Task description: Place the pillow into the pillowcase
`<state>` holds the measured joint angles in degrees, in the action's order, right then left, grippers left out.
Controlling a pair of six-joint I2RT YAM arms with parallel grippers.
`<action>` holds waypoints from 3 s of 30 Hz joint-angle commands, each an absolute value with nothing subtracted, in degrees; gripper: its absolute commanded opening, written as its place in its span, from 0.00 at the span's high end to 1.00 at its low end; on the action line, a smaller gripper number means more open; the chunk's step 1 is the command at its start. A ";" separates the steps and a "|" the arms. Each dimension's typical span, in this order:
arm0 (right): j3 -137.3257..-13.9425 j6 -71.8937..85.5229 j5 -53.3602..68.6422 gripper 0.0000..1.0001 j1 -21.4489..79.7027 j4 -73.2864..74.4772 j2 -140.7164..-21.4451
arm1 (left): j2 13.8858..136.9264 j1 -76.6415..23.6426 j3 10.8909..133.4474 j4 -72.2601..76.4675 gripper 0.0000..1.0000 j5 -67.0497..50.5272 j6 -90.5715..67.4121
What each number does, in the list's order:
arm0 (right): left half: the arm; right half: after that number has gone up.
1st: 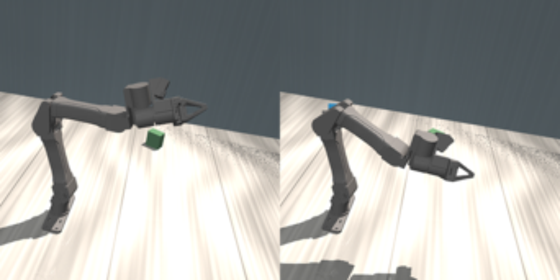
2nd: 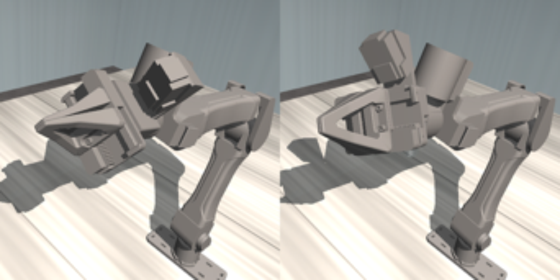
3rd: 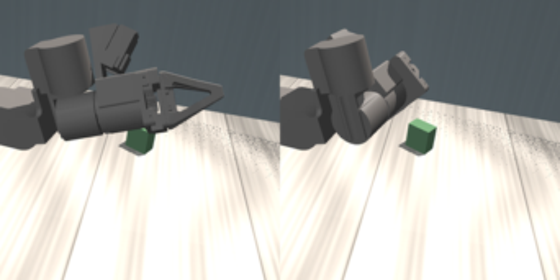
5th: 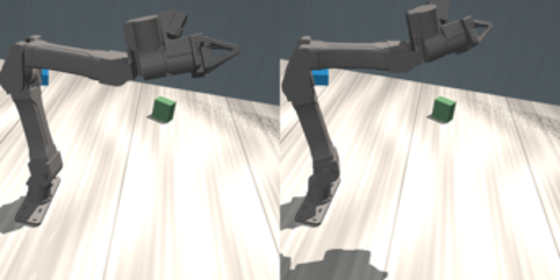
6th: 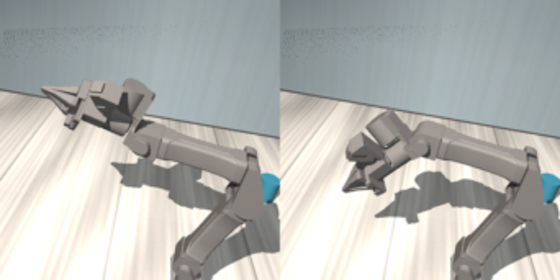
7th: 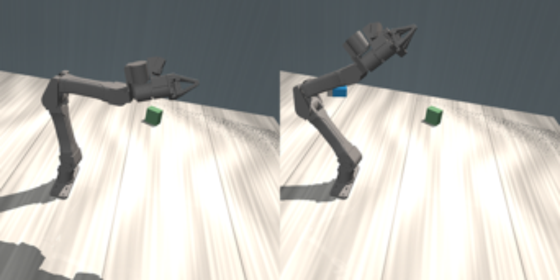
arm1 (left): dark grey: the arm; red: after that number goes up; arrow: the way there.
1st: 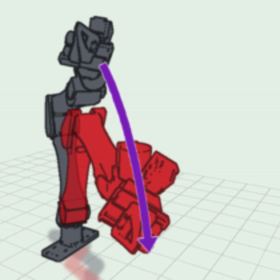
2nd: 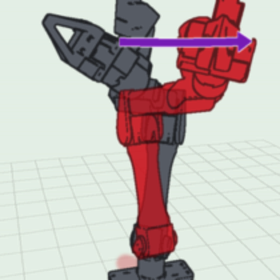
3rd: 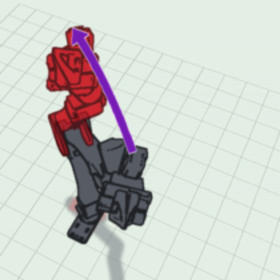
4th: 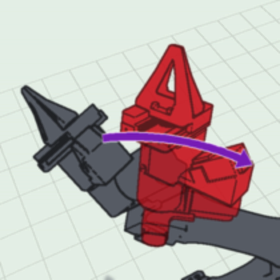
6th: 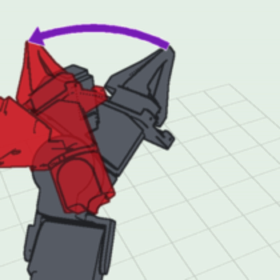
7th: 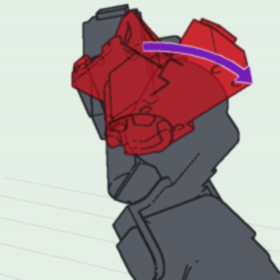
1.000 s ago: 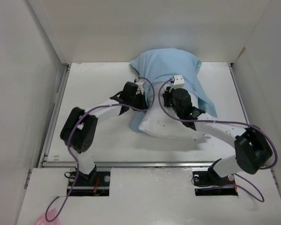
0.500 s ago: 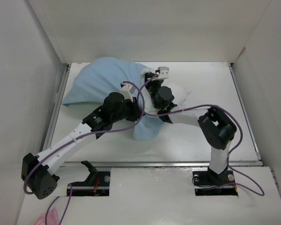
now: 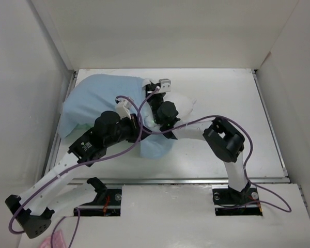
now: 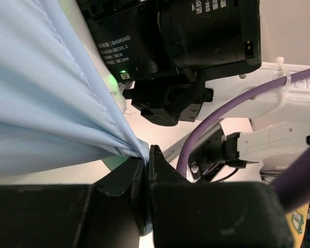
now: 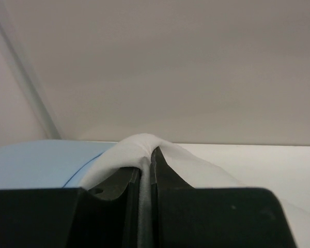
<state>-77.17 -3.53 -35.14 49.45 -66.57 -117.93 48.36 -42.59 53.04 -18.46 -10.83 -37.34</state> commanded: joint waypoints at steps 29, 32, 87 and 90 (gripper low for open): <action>-67.76 14.95 13.00 0.00 28.65 -3.52 -86.48 | 88.91 -36.31 94.83 -51.59 0.02 34.29 -27.81; -67.76 12.14 15.99 0.00 28.65 -2.99 -87.01 | 95.33 -35.68 98.08 -52.73 0.02 35.49 -26.02; -50.72 17.23 -34.12 1.00 38.24 -94.56 -107.05 | 88.96 -61.88 103.49 -39.55 1.00 -4.68 -22.23; -48.70 17.23 -27.61 0.65 38.23 -85.48 -102.68 | 86.67 -58.72 98.37 -36.40 1.00 -3.17 -23.55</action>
